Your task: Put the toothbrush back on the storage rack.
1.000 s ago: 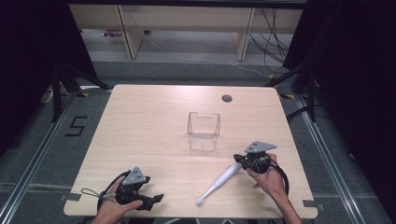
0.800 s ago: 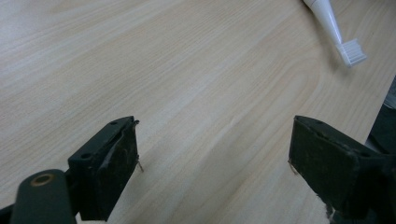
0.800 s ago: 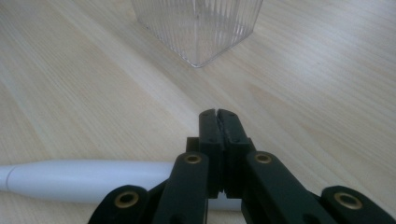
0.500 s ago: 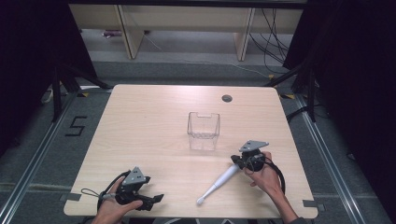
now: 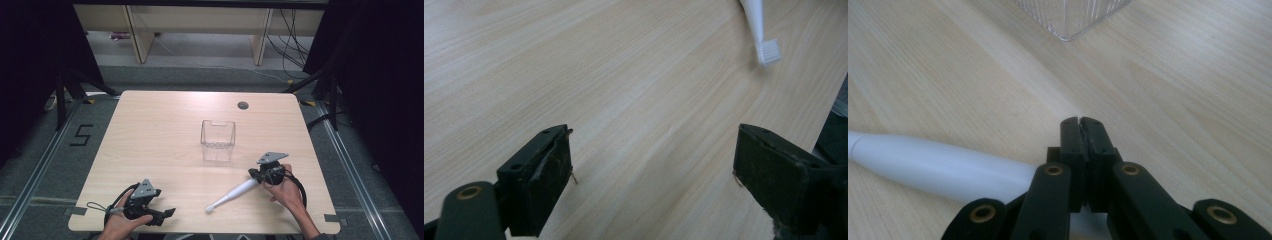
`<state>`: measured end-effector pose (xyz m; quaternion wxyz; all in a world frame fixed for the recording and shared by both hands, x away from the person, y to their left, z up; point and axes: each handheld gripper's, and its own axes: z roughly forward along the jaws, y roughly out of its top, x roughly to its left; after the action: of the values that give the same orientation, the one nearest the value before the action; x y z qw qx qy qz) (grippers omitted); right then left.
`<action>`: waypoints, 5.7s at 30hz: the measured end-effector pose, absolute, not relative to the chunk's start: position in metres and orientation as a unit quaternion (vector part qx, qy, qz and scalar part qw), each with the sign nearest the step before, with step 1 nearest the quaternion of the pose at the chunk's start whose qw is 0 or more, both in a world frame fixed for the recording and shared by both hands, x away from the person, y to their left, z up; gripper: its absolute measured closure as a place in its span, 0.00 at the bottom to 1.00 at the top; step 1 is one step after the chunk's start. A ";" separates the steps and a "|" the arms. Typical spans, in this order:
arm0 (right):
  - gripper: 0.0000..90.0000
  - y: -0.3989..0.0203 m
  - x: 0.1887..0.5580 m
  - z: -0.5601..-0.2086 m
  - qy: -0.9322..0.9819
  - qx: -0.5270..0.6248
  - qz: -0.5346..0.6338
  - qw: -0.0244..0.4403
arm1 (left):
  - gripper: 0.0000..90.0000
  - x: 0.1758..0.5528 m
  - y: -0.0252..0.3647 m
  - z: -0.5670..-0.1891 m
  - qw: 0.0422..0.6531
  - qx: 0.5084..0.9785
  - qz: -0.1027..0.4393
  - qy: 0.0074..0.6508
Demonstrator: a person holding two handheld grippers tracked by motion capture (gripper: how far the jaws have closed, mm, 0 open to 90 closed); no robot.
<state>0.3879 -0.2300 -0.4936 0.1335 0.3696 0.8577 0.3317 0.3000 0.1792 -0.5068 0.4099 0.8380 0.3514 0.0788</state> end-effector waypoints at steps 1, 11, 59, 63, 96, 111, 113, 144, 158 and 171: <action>0.99 -0.231 0.387 -0.493 0.858 0.369 0.333 0.130 | 0.17 0.300 0.180 -0.506 0.406 0.841 0.080 0.349; 0.99 -0.236 0.383 -0.495 0.857 0.371 0.331 0.134 | 0.17 0.300 0.179 -0.507 0.415 0.837 0.076 0.348; 0.97 -0.245 0.355 -0.493 0.878 0.351 0.308 0.104 | 0.17 0.300 0.180 -0.505 0.407 0.843 0.078 0.342; 0.96 -0.247 0.350 -0.491 0.873 0.366 0.306 0.099 | 0.17 0.300 0.179 -0.506 0.411 0.840 0.077 0.346; 0.92 -0.253 0.326 -0.489 0.873 0.355 0.313 0.114 | 0.17 0.300 0.180 -0.506 0.405 0.845 0.078 0.340; 0.63 -0.203 0.292 -0.468 0.920 0.228 0.307 0.091 | 0.17 0.300 0.180 -0.506 0.406 0.844 0.080 0.343; 0.62 -0.196 0.293 -0.469 0.926 0.215 0.294 0.095 | 0.17 0.300 0.179 -0.506 0.410 0.840 0.076 0.348; 0.59 -0.172 0.318 -0.472 0.955 0.203 0.207 0.066 | 0.17 0.301 0.179 -0.507 0.409 0.841 0.076 0.345; 0.61 -0.156 0.324 -0.476 0.965 0.197 0.168 0.036 | 0.17 0.301 0.179 -0.507 0.409 0.841 0.076 0.345; 0.66 -0.153 0.326 -0.479 0.974 0.188 0.127 0.024 | 0.17 0.301 0.180 -0.507 0.404 0.845 0.076 0.341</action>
<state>0.3265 -0.1529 -0.4789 0.0239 0.1883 0.9735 0.1275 0.3011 0.1798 -0.5065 0.4040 0.8455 0.3410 0.0759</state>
